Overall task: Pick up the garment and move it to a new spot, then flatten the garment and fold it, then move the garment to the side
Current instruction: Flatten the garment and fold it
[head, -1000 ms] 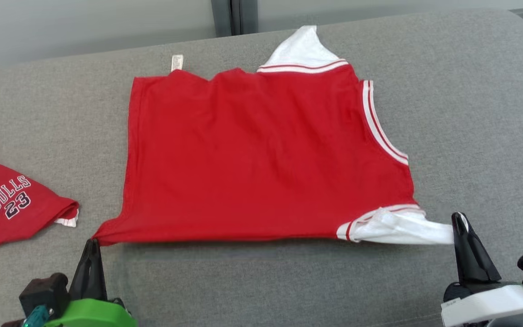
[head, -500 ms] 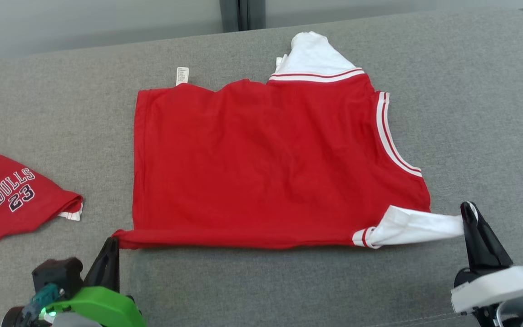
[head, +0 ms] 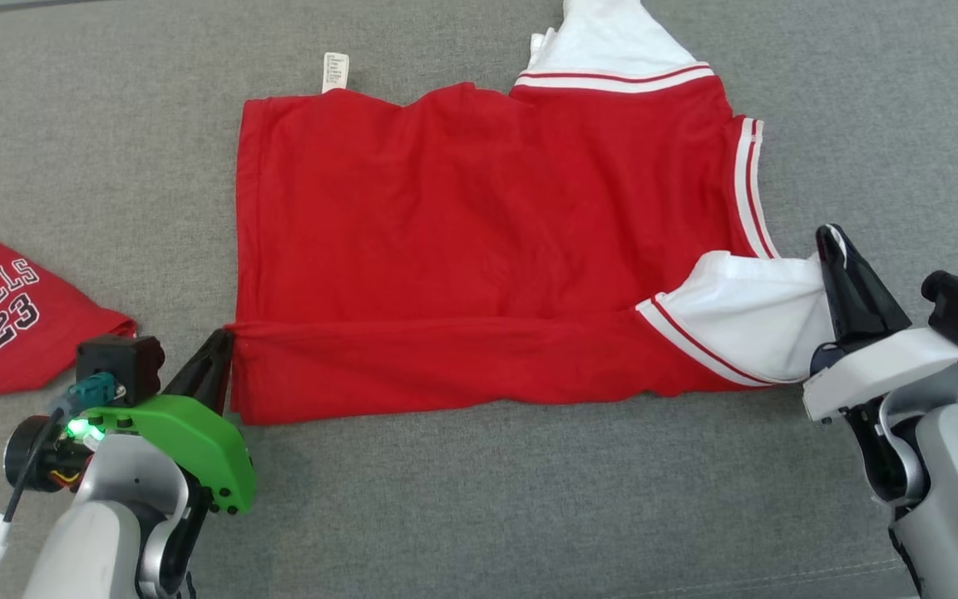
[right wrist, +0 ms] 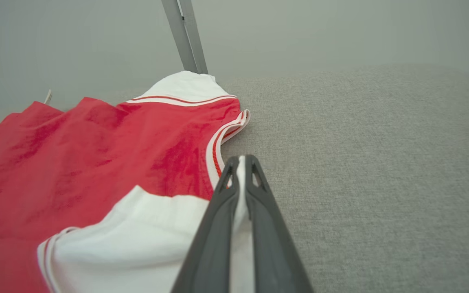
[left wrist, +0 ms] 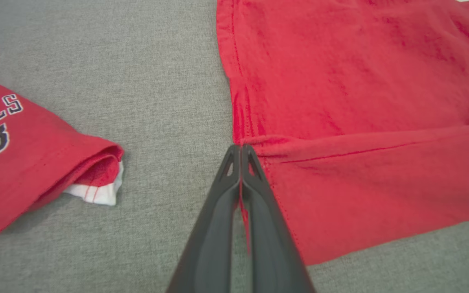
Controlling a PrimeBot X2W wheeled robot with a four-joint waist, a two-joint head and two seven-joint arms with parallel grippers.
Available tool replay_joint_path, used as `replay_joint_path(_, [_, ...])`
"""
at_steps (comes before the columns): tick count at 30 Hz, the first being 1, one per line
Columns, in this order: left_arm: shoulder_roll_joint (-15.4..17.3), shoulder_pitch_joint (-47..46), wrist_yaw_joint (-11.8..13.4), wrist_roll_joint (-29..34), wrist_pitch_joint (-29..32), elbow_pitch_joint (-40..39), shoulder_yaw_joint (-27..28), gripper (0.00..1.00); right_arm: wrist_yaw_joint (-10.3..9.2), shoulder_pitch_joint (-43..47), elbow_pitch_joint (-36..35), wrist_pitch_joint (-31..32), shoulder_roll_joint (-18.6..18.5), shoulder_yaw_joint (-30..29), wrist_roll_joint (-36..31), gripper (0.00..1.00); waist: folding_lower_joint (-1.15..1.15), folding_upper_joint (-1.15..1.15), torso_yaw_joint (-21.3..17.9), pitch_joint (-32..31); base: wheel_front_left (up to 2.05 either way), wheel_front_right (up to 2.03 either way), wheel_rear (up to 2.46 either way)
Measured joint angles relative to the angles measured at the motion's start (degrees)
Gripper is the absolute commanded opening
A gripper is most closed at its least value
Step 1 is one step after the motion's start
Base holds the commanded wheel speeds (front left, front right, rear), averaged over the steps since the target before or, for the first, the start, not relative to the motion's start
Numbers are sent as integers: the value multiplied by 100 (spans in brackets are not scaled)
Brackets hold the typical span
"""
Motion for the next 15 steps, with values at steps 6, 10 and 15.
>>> replay_joint_path(6, [-361,-211,89,-125,-1001,231,155,100,0,-367,525,-481,-31,230,-59,100,0,0,78,114,0,0,0])
replay_joint_path(10, [-598,-133,253,-57,-2063,281,309,100,-1,-315,271,-630,126,45,-265,100,0,0,72,30,0,0,0])
replay_joint_path(15, [-724,63,436,116,-2967,222,390,100,0,158,-530,-654,332,-87,-493,100,0,0,31,-160,0,0,0])
